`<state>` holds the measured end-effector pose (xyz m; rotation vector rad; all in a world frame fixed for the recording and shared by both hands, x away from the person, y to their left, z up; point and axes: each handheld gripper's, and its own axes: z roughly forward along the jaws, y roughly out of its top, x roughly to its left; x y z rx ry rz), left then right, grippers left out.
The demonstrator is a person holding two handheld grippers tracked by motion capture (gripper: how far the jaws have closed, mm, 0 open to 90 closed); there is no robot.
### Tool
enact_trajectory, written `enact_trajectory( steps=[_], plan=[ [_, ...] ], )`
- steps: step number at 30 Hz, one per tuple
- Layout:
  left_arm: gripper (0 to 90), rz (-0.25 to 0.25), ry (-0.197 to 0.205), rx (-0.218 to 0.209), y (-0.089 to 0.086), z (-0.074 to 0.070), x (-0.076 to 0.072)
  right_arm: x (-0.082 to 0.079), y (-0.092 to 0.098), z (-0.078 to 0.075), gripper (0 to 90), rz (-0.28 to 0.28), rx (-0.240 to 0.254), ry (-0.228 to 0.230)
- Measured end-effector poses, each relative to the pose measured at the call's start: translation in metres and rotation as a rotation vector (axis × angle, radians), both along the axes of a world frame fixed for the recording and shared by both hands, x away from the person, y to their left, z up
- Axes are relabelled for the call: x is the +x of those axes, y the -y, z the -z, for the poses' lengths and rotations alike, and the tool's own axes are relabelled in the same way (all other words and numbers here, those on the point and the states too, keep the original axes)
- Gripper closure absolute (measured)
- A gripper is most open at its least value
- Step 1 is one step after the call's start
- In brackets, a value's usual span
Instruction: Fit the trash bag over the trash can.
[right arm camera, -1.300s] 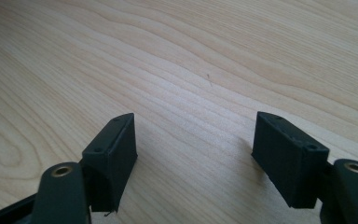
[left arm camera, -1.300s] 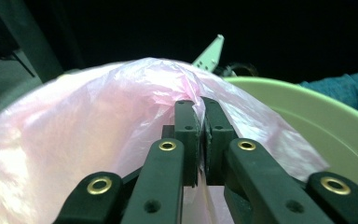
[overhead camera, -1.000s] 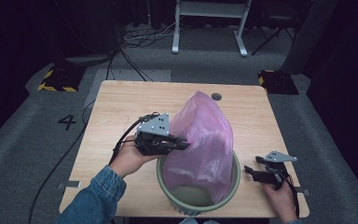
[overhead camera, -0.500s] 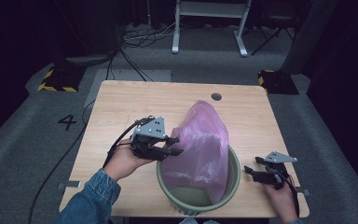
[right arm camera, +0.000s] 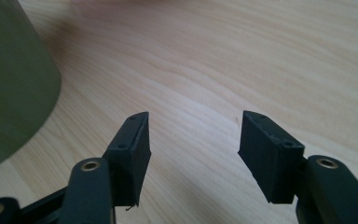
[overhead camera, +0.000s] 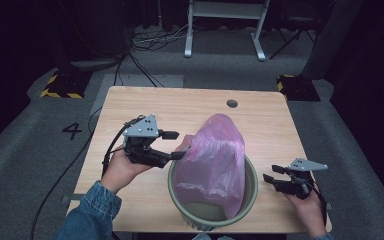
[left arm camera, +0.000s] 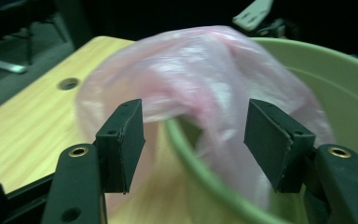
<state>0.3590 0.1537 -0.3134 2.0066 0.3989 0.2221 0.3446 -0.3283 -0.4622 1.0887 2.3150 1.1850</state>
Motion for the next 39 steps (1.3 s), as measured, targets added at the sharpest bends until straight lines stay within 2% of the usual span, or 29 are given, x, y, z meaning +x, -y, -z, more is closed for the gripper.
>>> enact_trajectory(
  steps=[4, 6, 8, 9, 10, 11, 12, 15, 16, 18, 20, 21, 22, 23, 25, 32, 34, 35, 36, 37, 38, 39],
  plan=[
    [37.0, -0.039, -0.021, -0.023, -0.015, 0.011, 0.01, 0.004, -0.004, -0.017, 41.9, -0.028, -0.018, 0.023],
    [37.0, -0.058, -0.036, -0.029, -0.02, 0.02, 0.014, 0.008, -0.005, -0.025, 41.5, -0.04, -0.007, 0.022],
    [37.0, -0.117, -0.041, -0.026, -0.026, 0.035, 0.019, 0.017, -0.008, -0.037, 39.7, -0.06, 0.021, 0.025],
    [37.0, -0.117, -0.041, -0.026, -0.026, 0.035, 0.019, 0.017, -0.008, -0.037, 39.7, -0.06, 0.021, 0.025],
    [37.0, -0.132, -0.058, -0.045, -0.027, 0.044, 0.022, 0.025, -0.013, -0.044, 38.6, -0.077, 0.036, 0.02],
    [37.0, -0.132, -0.058, -0.045, -0.027, 0.044, 0.022, 0.025, -0.013, -0.044, 38.6, -0.077, 0.036, 0.02],
    [37.0, -0.131, -0.063, -0.053, -0.027, 0.053, 0.025, 0.031, -0.019, -0.05, 38.1, -0.098, 0.044, 0.017],
    [36.4, -0.123, -0.074, -0.044, -0.024, 0.061, 0.027, 0.041, -0.029, -0.058, 37.5, -0.12, 0.049, 0.028],
    [36.4, -0.118, -0.082, -0.043, -0.022, 0.065, 0.029, 0.041, -0.029, -0.058, 37.5, -0.12, 0.049, 0.028],
    [36.0, -0.102, -0.106, -0.046, -0.016, 0.077, 0.032, 0.051, -0.039, -0.063, 36.8, -0.14, 0.071, 0.022],
    [36.0, -0.095, -0.108, -0.045, -0.014, 0.08, 0.033, 0.054, -0.042, -0.064, 36.6, -0.147, 0.077, 0.026],
    [35.6, -0.093, -0.106, -0.044, -0.011, 0.084, 0.034, 0.057, -0.045, -0.065, 36.2, -0.157, 0.081, 0.037],
    [32.5, -0.085, -0.109, -0.049, -0.009, 0.087, 0.035, 0.062, -0.051, -0.066, 34.9, -0.167, 0.074, 0.086],
    [31.8, -0.073, -0.12, -0.06, -0.006, 0.089, 0.036, 0.065, -0.054, -0.067, 35.2, -0.174, 0.066, 0.11],
    [31.6, -0.064, -0.123, -0.074, -0.002, 0.094, 0.039, 0.068, -0.057, -0.068, 35.4, -0.177, 0.061, 0.118],
    [28.0, -0.048, -0.116, -0.037, 0.025, 0.104, 0.047, 0.089, -0.082, -0.069, 36.0, -0.219, 0.092, 0.071],
    [29.1, -0.052, -0.107, -0.029, 0.032, 0.104, 0.049, 0.09, -0.085, -0.068, 36.2, -0.224, 0.095, 0.068],
    [33.9, -0.054, -0.108, -0.028, 0.034, 0.104, 0.05, 0.091, -0.092, -0.069, 37.0, -0.234, 0.098, 0.073],
    [33.9, -0.068, -0.114, -0.017, 0.036, 0.101, 0.051, 0.091, -0.092, -0.069, 37.0, -0.234, 0.098, 0.073],
    [39.2, -0.07, -0.115, -0.01, 0.037, 0.097, 0.052, 0.091, -0.094, -0.071, 37.8, -0.237, 0.1, 0.084],
    [46.4, -0.058, -0.111, -0.019, 0.036, 0.092, 0.053, 0.09, -0.096, -0.074, 38.0, -0.241, 0.107, 0.094],
    [60.2, -0.037, -0.109, -0.046, 0.034, 0.083, 0.053, 0.089, -0.098, -0.081, 40.2, -0.248, 0.121, 0.119]
  ],
)
